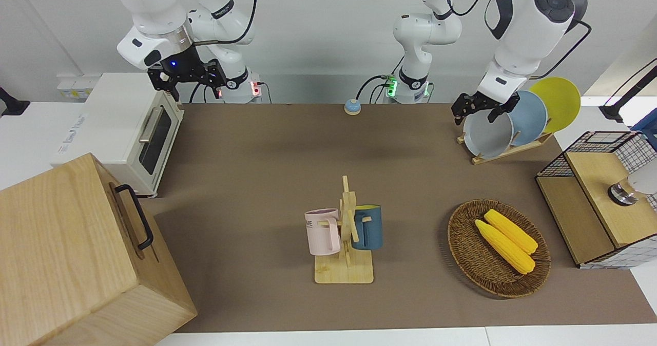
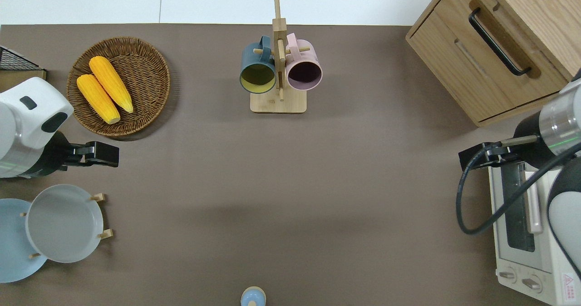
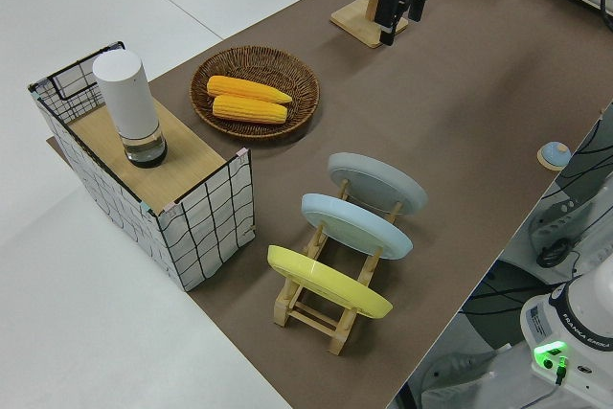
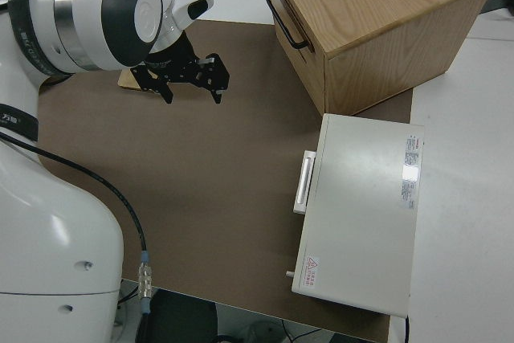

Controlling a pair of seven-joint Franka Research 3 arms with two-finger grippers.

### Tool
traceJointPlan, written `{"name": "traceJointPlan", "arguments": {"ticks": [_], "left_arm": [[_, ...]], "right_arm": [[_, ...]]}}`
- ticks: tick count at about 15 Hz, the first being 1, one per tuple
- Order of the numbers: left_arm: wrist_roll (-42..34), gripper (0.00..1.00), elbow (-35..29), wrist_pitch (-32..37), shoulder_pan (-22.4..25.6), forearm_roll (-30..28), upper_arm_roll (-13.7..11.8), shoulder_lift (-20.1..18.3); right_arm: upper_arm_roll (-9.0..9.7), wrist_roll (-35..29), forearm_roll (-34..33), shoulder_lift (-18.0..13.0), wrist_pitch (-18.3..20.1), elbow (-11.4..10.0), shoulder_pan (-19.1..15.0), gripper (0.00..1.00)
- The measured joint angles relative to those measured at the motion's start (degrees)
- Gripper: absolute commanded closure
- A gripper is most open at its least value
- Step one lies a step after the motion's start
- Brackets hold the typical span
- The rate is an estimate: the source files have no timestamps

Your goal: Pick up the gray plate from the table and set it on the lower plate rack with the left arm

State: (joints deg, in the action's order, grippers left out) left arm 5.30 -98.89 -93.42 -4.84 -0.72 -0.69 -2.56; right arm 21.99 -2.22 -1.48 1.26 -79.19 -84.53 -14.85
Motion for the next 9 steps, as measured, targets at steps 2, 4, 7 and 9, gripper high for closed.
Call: {"name": "traceJointPlan", "arguments": {"ticks": [2, 4, 7, 9], "left_arm": [[-0.04, 0.0, 0.26, 0.0, 0.0, -0.08, 0.61, -0.07], [-0.69, 0.0, 0.3, -0.05, 0.0, -0.11, 0.97, -0.07], [-3.93, 0.0, 0.32, -2.07, 0.01, -0.14, 1.09, -0.04], [-6.1, 0.0, 0.32, -2.73, 0.04, -0.18, 1.08, 0.0]], "right_arm": [[0.0, 0.0, 0.0, 0.0, 0.0, 0.0, 0.0, 0.017], [0.0, 0.0, 0.0, 0.0, 0.0, 0.0, 0.0, 0.017], [0.0, 0.0, 0.0, 0.0, 0.0, 0.0, 0.0, 0.017], [0.0, 0.0, 0.0, 0.0, 0.0, 0.0, 0.0, 0.017]]}}
